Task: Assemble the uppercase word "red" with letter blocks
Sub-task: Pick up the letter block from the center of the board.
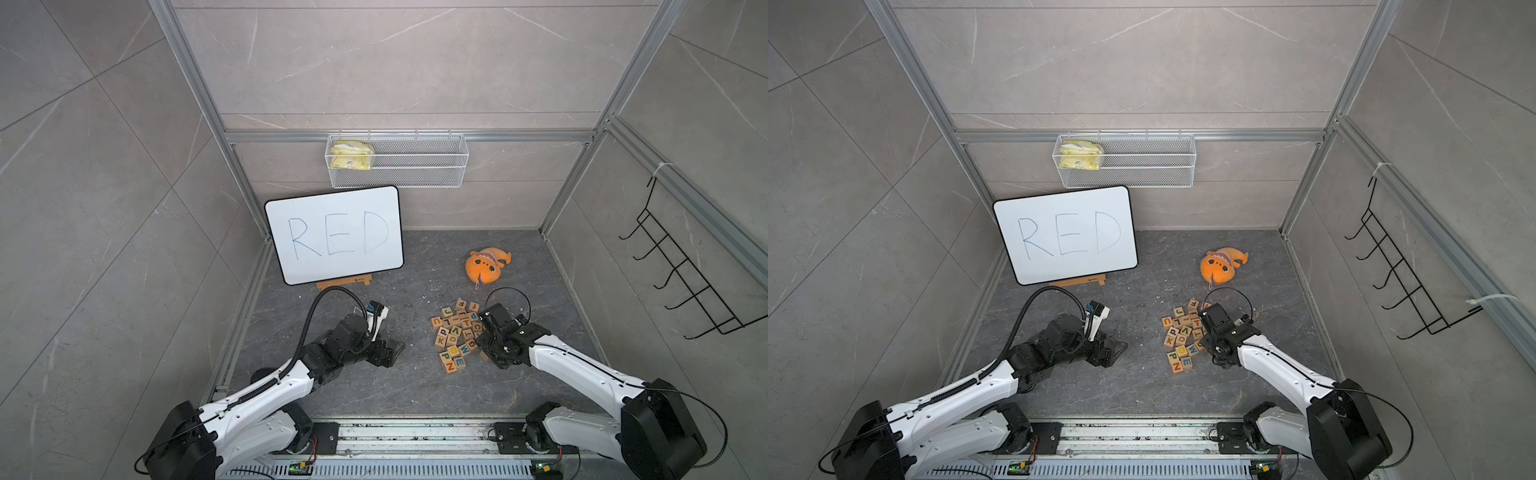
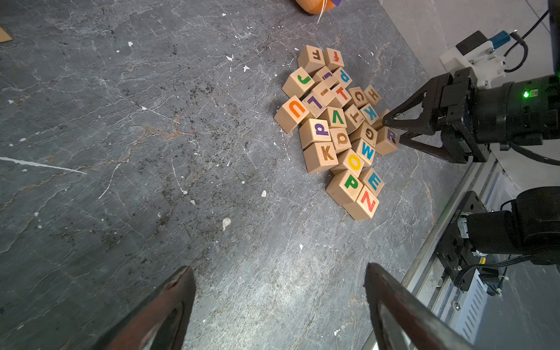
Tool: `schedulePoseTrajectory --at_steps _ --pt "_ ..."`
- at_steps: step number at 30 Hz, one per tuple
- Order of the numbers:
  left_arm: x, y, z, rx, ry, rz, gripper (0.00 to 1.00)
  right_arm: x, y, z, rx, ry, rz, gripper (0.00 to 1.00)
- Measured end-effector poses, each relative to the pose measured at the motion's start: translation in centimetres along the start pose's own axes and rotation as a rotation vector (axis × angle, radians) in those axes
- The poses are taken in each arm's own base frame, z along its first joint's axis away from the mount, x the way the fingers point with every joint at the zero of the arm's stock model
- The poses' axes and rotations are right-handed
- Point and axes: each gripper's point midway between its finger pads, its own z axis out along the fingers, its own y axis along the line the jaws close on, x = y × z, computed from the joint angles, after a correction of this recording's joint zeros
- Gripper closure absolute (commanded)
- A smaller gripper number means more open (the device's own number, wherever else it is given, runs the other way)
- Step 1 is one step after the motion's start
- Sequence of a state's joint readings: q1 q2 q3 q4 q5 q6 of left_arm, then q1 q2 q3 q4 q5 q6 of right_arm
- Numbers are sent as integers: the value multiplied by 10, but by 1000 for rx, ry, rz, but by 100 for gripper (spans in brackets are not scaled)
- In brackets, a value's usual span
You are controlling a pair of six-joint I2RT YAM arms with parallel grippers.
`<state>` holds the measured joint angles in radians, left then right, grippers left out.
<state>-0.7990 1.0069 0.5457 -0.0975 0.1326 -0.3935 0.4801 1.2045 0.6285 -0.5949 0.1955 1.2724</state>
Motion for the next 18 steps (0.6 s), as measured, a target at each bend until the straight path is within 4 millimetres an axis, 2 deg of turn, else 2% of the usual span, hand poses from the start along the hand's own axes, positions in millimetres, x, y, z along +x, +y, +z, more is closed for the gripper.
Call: schedulePoseTrajectory --at_steps 7,18 --pt "0 1 0 -6 0 0 10 3 -4 7 34 9 -12 50" --pt "-3 2 0 -21 -9 3 9 6 -8 12 64 13 -20 55"
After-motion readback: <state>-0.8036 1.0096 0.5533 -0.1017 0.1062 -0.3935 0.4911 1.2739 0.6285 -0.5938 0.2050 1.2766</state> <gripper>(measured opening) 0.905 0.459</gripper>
